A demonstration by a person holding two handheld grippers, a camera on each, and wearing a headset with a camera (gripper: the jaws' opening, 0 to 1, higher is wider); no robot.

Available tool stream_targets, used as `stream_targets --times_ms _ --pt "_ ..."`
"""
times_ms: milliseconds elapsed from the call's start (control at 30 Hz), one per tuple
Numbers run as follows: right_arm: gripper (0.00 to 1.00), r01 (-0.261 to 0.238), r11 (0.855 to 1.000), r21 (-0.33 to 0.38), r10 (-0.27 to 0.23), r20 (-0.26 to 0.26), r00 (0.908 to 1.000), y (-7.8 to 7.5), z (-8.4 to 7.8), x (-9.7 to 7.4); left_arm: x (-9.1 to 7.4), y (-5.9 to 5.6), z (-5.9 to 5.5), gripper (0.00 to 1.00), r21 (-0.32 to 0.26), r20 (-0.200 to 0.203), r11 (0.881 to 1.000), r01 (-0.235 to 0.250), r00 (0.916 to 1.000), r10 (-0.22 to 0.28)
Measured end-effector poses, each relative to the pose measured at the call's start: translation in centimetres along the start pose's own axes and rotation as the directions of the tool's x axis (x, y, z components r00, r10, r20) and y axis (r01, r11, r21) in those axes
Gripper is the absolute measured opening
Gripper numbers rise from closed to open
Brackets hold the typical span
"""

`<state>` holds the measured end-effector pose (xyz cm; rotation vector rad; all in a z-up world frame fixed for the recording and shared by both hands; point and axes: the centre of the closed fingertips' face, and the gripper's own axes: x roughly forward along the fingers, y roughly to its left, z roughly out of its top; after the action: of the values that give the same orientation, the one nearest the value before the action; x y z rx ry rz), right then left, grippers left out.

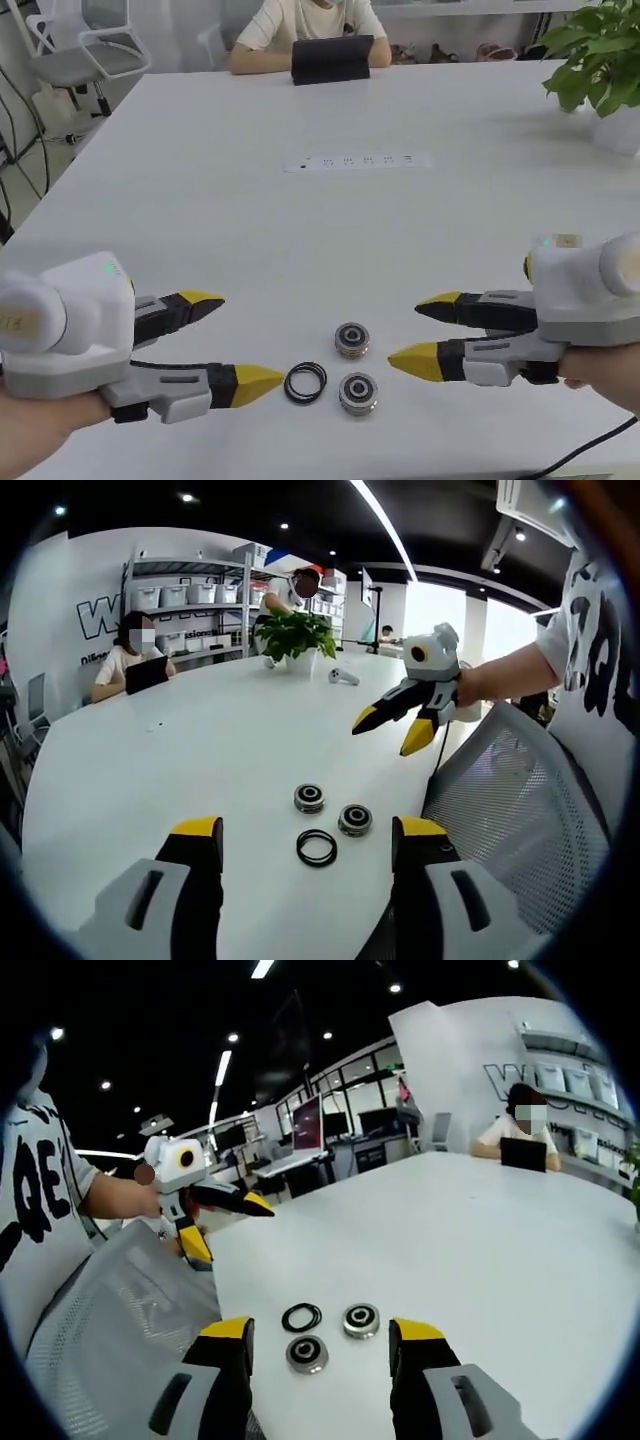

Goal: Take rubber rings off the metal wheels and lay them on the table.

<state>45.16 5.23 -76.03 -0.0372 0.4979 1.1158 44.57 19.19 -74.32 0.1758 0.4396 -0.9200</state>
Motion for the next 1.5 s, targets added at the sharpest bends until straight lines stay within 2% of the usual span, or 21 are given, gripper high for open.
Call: stream_targets --times_ms 167,400,800,1100,1500 --pt "0.56 0.018 1.000 -0.018 -0.018 0.000 0.9998 0.2 -0.1 -0.7 -0.1 0.0 -0.1 0.67 -0.002 -0.002 1.000 -0.004 1.0000 0.004" --pt "0.59 0.038 0.998 -0.051 -0.039 -0.023 0.9990 0.3 -1.2 -1.4 -0.3 0.1 -0.3 0.67 -0.006 -0.001 1.000 -0.013 0.9999 0.013" --pt "0.63 0.070 0.994 -0.088 -0.074 -0.039 0.9965 -0.2 -1.9 -2.4 -0.2 -0.1 -0.5 0.68 0.009 -0.011 1.000 -0.019 0.9998 0.019" --pt "0.65 0.086 0.994 -0.065 -0.089 -0.035 0.9955 0.1 -2.6 -3.2 -0.3 -0.1 -0.6 0.68 0.002 -0.011 1.000 -0.024 0.9997 0.024" --pt "0.66 0.104 0.993 -0.049 -0.105 -0.013 0.9944 0.3 -2.1 -3.9 -0.8 0.0 -0.5 0.68 -0.003 -0.013 0.999 -0.035 0.9993 0.035"
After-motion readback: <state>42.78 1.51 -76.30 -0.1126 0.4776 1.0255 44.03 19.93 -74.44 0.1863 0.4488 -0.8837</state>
